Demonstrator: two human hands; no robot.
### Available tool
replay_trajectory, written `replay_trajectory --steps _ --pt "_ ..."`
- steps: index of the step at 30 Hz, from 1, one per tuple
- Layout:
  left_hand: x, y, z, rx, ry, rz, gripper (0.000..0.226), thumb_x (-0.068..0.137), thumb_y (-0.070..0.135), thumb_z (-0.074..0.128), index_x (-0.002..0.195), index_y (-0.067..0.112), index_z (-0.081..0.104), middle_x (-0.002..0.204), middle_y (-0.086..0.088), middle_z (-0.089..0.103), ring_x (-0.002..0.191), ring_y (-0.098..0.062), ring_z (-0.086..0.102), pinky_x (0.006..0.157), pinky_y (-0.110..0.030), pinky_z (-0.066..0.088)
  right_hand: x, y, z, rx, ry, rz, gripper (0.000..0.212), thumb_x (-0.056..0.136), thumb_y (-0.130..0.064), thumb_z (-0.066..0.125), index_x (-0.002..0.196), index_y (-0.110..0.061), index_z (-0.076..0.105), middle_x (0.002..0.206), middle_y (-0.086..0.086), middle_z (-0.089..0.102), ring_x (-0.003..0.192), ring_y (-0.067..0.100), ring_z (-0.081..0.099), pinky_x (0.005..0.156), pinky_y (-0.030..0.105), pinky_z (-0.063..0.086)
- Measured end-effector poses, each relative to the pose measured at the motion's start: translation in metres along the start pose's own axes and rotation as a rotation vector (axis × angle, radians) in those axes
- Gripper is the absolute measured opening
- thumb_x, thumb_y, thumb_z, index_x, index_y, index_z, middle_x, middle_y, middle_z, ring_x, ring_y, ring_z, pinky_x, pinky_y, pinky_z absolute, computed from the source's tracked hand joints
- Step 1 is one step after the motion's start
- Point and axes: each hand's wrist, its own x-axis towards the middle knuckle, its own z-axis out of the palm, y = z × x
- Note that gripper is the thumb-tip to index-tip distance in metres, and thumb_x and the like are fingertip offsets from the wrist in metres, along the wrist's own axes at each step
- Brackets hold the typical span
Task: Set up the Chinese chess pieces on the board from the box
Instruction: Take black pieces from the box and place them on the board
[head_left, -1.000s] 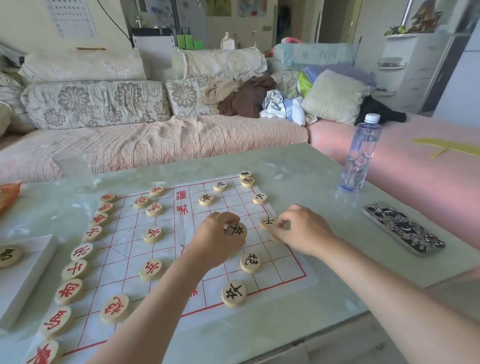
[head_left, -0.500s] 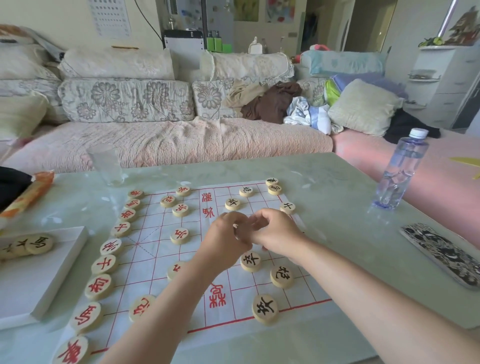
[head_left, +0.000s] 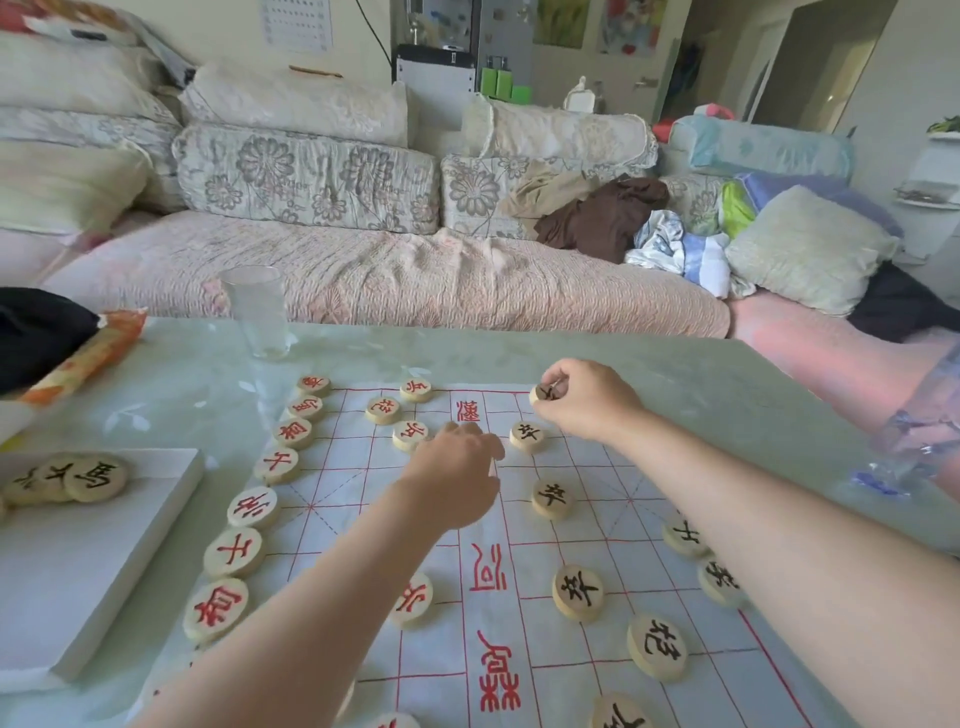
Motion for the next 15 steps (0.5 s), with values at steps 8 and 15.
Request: replay_trajectory --steps 8,15 --pt "0.017 -0.025 0.007 0.185 -0.100 0.041 0.047 0.090 0.048 0.051 0.133 0.028 0.050 0.133 -0.002 0.046 0.120 -0.023 0.042 0.105 -0.039 0.034 0.071 0.000 0.040 -0.231 -0.051 -0.079 0.024 0.090 -0.043 0.056 0.109 -0.029 0.062 0.113 -0.006 0.065 0.104 0.020 0.059 0.079 0.030 0.044" --pt "0.019 -0.034 0.010 0.094 -0.059 0.056 0.048 0.089 0.051 0.053 0.131 0.029 0.051 0.128 0.001 0.048 0.116 -0.022 0.042 0.103 -0.039 0.035 0.094 0.003 0.057 -0.266 -0.137 -0.076 0.033 0.090 -0.041 0.063 0.119 -0.027 0.062 0.127 -0.002 0.062 0.116 0.023 0.057 0.089 0.031 0.044"
